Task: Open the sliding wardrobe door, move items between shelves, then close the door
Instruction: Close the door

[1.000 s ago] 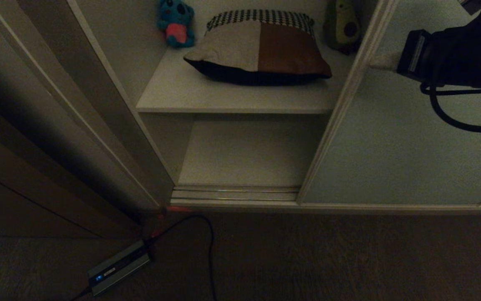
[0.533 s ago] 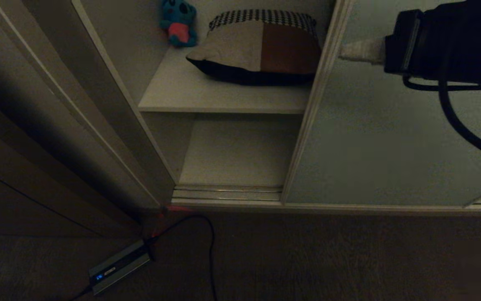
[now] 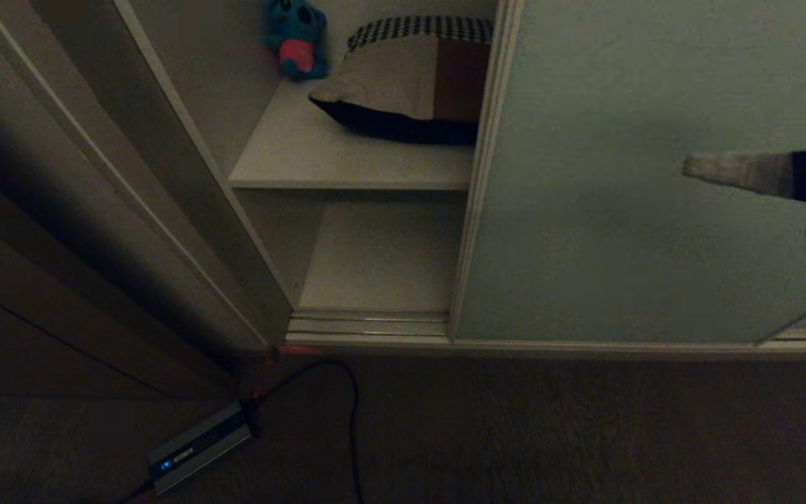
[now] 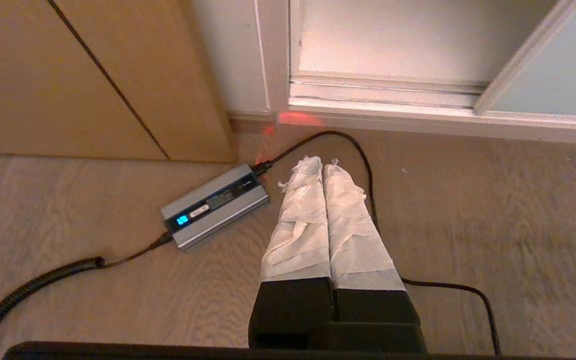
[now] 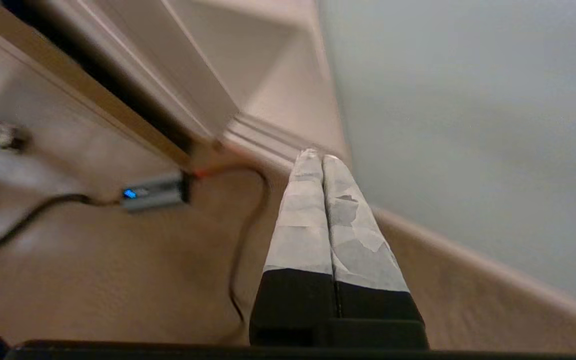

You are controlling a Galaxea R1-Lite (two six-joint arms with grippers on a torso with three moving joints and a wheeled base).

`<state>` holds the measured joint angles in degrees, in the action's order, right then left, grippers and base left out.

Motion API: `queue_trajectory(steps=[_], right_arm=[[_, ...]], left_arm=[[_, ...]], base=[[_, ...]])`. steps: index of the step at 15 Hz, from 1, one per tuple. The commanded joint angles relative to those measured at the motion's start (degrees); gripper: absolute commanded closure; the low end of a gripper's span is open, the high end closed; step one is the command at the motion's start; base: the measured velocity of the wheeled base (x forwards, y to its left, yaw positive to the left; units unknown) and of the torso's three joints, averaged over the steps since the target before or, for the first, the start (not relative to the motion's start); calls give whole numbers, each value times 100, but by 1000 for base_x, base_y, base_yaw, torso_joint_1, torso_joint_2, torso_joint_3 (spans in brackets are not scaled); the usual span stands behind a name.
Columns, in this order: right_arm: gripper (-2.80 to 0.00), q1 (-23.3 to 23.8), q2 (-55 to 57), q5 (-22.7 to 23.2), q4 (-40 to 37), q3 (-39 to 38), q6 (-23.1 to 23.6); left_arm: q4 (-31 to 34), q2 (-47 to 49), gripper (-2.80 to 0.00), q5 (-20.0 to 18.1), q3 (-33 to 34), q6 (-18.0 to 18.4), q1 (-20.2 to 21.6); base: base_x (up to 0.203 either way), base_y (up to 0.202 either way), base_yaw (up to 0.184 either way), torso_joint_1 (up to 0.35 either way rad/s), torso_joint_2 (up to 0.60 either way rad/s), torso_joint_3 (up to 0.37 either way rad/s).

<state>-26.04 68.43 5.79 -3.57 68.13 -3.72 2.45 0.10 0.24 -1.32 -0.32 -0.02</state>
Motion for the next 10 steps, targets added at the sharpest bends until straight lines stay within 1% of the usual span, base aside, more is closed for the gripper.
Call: queue_trajectory(steps=[1,2,7,8,10], right_arm=[[0,300,-763,10,-23,-595,2],[0,561,-1107,24,-39,-937,6],[0,2430,-2940,58,-95,-2337,45],[0,2691,-3205,51,-83,-2781,61],[0,2885,-3837,-5,-86,-3656,105]], left_arm=[[1,-1,0,2,0,-3,2],[1,-1,0,2,0,-3,2],[1,-1,0,2,0,-3,2],[1,-1,0,2,0,-3,2],[1,-1,0,2,0,-12,2]], base=[[0,0,0,0,0,0],[0,0,0,0,0,0],[0,0,0,0,0,0],[0,0,0,0,0,0],[0,0,0,0,0,0]])
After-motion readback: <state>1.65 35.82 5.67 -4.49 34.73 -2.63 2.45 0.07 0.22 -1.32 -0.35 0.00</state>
